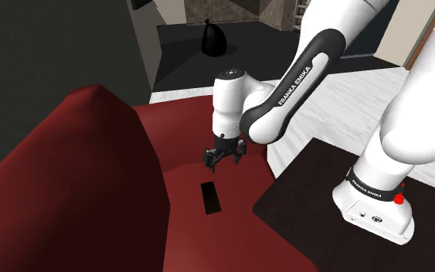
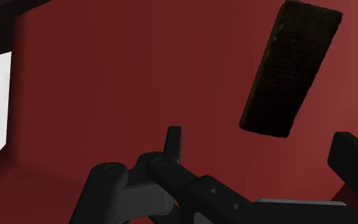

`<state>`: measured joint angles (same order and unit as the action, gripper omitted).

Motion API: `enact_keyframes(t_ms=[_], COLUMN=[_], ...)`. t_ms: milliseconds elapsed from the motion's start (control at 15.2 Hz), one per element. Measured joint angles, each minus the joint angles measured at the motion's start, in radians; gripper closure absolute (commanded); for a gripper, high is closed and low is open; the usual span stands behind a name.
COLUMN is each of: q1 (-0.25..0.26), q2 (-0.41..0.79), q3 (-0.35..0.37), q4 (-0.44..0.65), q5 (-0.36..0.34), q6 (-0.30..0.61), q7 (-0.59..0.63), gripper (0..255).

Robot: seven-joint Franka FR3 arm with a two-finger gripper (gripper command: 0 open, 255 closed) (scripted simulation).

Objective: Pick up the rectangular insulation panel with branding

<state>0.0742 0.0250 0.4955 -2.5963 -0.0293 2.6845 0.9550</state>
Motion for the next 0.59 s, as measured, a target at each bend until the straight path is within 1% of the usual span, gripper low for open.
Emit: enact_keyframes(t_ms=[66, 198, 330, 462, 594], q1=[0.005, 0.035, 0.087, 0.151, 0.185], q2=[0.047, 0.135, 0.228, 0.319, 0.363], q3=[-0.003, -0.025, -0.068, -0.120, -0.150], q4=[0.022, 0.057, 0.112, 0.175, 0.198], q5=[-0.052, -0.156, -0.254, -0.331, -0.364], q6=[0.018, 0.058, 0.085, 0.105, 0.123], q7=[0.054, 0.164, 0.269, 0.359, 0.399], gripper=[0, 0, 0, 0, 0])
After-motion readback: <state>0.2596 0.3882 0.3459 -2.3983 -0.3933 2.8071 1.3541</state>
